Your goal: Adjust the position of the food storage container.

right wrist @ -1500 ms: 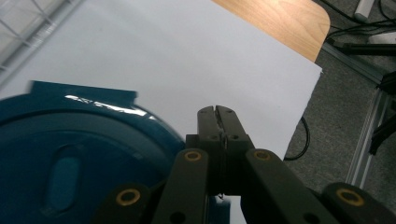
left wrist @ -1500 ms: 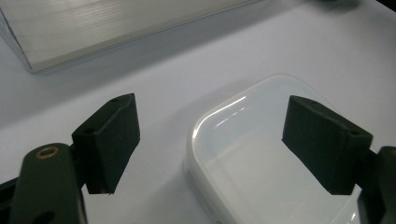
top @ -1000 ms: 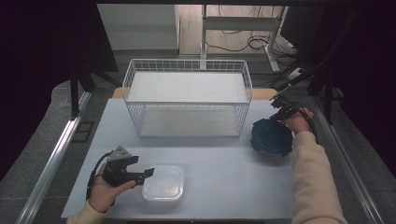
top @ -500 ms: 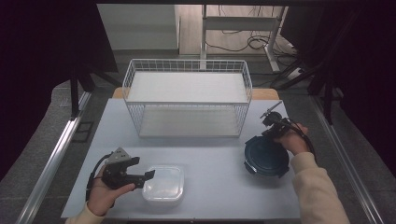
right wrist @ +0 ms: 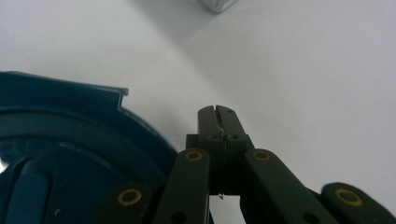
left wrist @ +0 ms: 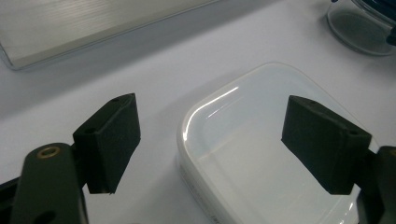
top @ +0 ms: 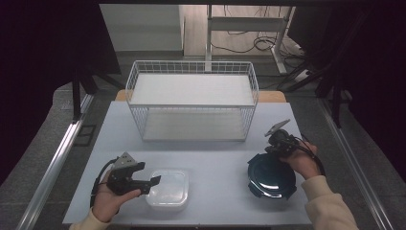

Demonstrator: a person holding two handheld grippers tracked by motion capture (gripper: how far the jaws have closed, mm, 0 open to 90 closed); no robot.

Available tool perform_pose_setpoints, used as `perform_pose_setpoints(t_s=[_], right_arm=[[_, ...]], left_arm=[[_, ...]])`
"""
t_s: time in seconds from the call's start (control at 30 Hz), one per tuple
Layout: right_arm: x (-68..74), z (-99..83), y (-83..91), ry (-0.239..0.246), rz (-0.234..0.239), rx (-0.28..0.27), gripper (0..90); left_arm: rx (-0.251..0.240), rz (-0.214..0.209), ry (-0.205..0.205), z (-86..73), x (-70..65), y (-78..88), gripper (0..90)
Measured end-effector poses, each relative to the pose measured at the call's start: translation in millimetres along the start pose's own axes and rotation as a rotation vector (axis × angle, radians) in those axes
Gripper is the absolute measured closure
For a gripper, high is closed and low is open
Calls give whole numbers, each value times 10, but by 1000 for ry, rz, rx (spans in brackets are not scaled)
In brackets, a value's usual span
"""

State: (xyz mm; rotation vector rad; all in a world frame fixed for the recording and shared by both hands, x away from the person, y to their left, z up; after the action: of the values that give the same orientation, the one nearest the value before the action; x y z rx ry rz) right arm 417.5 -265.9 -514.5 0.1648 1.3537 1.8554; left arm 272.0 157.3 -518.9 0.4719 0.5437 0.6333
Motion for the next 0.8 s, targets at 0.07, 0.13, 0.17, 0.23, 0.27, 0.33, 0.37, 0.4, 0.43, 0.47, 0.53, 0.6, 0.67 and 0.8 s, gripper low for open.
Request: perform_pose_setpoints(t_s=[0.07,0.13,0.17,0.23,0.27,0.33,0.37,0.4,0.43,0.47,0.53,0.6,0.67,0.8], right_arm=[[-93,-71,124,-65,-25,-32,900],[-176,-194,261,-128,-41,-51,900],[-200,-280,323,-154,-59,-38,900],[-216,-464,421,-175,-97,-10,900],[-208,-556,462,-187,-109,8,899],[-164,-723,509,-209,-120,39,899],[-141,-801,516,-211,-126,56,899],[-108,-870,515,-211,-127,74,899],[-68,-929,506,-216,-121,88,899],[-24,-977,491,-218,-109,98,899],[71,-1042,460,-210,-89,113,899],[143,-1058,441,-200,-100,115,899],[165,-1062,429,-184,-129,119,899],[188,-1044,400,-185,-119,97,899]], left_arm=[[-4,1,1,4,-5,8,194],[-7,1,-1,8,-9,12,194],[-5,1,-1,9,-10,10,195],[-2,0,-5,8,-11,3,194],[-1,0,-2,6,-13,-1,194],[2,1,-2,5,-13,-7,194],[3,0,-5,8,-14,-8,194],[4,0,-7,11,-19,-9,194],[1,0,-8,16,-26,-11,194],[2,1,-9,18,-34,-10,194],[-2,-3,-12,29,-50,-13,194],[-3,-3,-14,33,-57,-15,194],[-2,-3,-14,35,-57,-19,194],[0,-1,-11,32,-48,-22,194]])
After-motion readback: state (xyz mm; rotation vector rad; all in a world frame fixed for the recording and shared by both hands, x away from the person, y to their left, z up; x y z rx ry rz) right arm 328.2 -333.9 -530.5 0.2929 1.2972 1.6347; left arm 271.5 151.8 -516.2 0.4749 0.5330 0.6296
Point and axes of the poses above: each handheld gripper's, and its own axes: y roughly backward along the jaws, z roughly out of its top, x roughly to its left, the point moved 7 cm from there along -y, roughly forward along the jaws, and after that the axes turned 12 degrees about -z, right-handed, at the moved point
